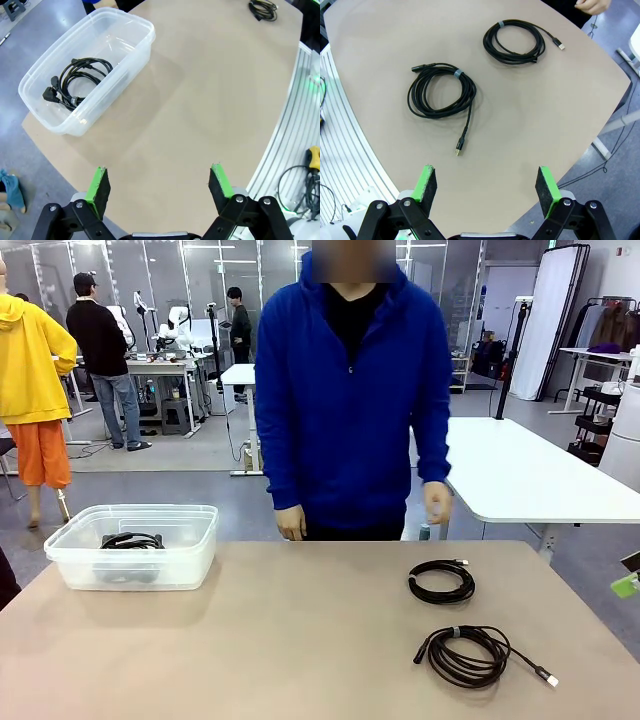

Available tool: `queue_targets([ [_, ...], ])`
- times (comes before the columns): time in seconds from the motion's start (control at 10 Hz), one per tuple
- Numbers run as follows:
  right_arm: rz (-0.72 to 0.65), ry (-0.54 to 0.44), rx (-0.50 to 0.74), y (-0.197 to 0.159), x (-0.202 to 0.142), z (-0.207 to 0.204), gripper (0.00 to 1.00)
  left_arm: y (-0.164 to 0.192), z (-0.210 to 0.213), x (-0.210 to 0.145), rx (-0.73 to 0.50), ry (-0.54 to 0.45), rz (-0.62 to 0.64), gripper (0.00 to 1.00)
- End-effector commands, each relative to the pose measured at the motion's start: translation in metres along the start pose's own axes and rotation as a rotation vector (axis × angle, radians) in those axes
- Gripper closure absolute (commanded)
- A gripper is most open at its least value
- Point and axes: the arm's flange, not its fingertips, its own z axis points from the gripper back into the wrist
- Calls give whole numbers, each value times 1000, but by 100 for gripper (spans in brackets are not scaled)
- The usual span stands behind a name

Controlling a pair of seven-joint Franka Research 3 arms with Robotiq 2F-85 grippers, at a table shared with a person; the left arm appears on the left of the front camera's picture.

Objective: Organize and store the cables.
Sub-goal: Place the USB Extension Cable into the Organizing box.

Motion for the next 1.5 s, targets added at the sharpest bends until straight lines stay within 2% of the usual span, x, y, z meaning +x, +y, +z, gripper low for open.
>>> queue_targets([
  [0.0,0,0,0,0,0,0,0,0,0,1,7,-2,-6,0],
  [0.1,-51,64,-65,-6,14,-16,0,0,0,1,7,-2,-6,0],
  [0.2,-23,14,-3,-5,24,-17,0,0,0,1,7,-2,-6,0],
  [0.3,-58,39,-40,-5,38,-22,0,0,0,1,7,-2,-6,0],
  [0.4,-37,61,-64,-1,47,-25,0,0,0,1,7,-2,-6,0],
  [0.8,-17,86,-44,0,65,-35,0,0,0,1,7,-2,-6,0],
  [1.0,1,131,-66,4,89,-47,0,0,0,1,7,-2,-6,0],
  [1.2,53,202,-40,10,126,-83,0,0,0,1,7,-2,-6,0],
  [1.4,86,307,-73,18,153,-131,0,0,0,1,7,-2,-6,0],
])
